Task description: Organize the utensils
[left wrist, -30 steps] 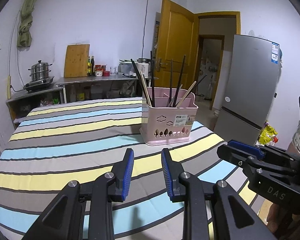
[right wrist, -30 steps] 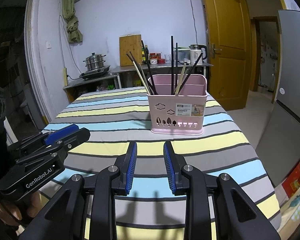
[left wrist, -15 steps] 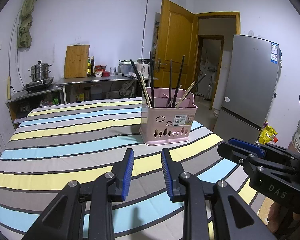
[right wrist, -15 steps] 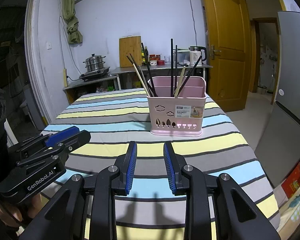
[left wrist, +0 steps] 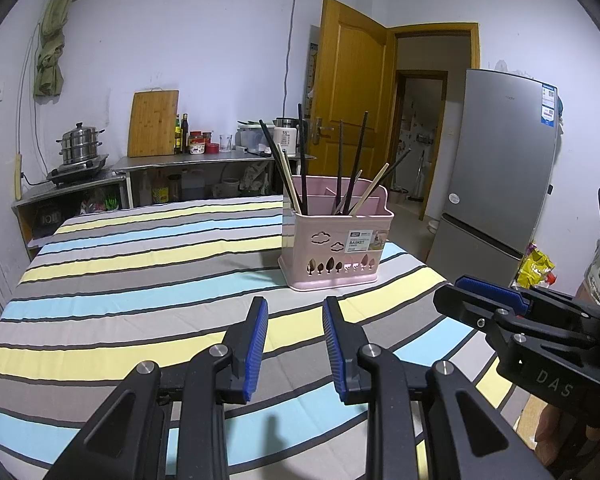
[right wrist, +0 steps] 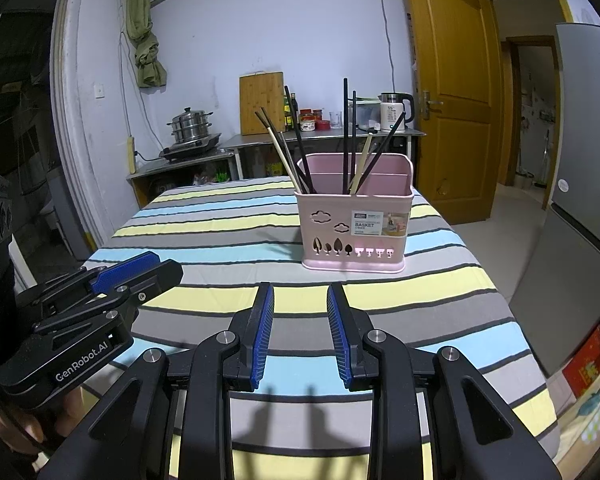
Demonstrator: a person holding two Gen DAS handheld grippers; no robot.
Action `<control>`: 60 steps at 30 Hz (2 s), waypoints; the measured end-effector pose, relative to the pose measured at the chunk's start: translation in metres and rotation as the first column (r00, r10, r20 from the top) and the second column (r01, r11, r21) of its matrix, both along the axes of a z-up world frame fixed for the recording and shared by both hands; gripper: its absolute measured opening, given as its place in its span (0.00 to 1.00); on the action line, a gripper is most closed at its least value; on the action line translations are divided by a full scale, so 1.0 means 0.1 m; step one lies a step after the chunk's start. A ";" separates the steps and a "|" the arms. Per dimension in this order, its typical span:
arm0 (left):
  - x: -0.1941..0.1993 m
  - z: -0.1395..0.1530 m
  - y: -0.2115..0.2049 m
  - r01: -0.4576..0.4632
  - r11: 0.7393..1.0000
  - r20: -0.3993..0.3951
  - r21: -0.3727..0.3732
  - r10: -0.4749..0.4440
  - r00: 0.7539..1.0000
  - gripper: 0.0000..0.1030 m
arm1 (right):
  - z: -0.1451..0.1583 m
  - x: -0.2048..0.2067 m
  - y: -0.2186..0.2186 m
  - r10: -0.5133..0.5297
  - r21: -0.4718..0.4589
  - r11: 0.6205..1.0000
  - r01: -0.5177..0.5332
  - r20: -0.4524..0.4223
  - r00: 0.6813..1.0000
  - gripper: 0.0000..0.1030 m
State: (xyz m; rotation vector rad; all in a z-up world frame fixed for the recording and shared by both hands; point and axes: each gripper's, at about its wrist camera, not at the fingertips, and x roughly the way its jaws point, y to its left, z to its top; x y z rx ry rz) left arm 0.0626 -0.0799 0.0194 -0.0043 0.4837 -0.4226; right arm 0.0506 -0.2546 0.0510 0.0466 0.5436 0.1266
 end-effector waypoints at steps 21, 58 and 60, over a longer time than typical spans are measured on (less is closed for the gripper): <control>-0.04 0.02 0.03 0.004 1.000 0.000 -0.003 -0.004 1.000 0.27 | 0.00 -0.01 0.00 0.003 -0.001 1.000 -0.003 0.002 1.000 0.28; -0.05 -0.08 0.04 -0.008 1.000 -0.029 0.023 0.008 1.000 0.27 | -0.04 -0.04 -0.01 0.009 -0.006 1.000 -0.009 -0.020 1.000 0.28; -0.06 -0.08 0.04 -0.011 1.000 -0.026 0.022 0.011 1.000 0.27 | -0.04 -0.04 -0.01 0.009 -0.006 1.000 -0.009 -0.019 1.000 0.28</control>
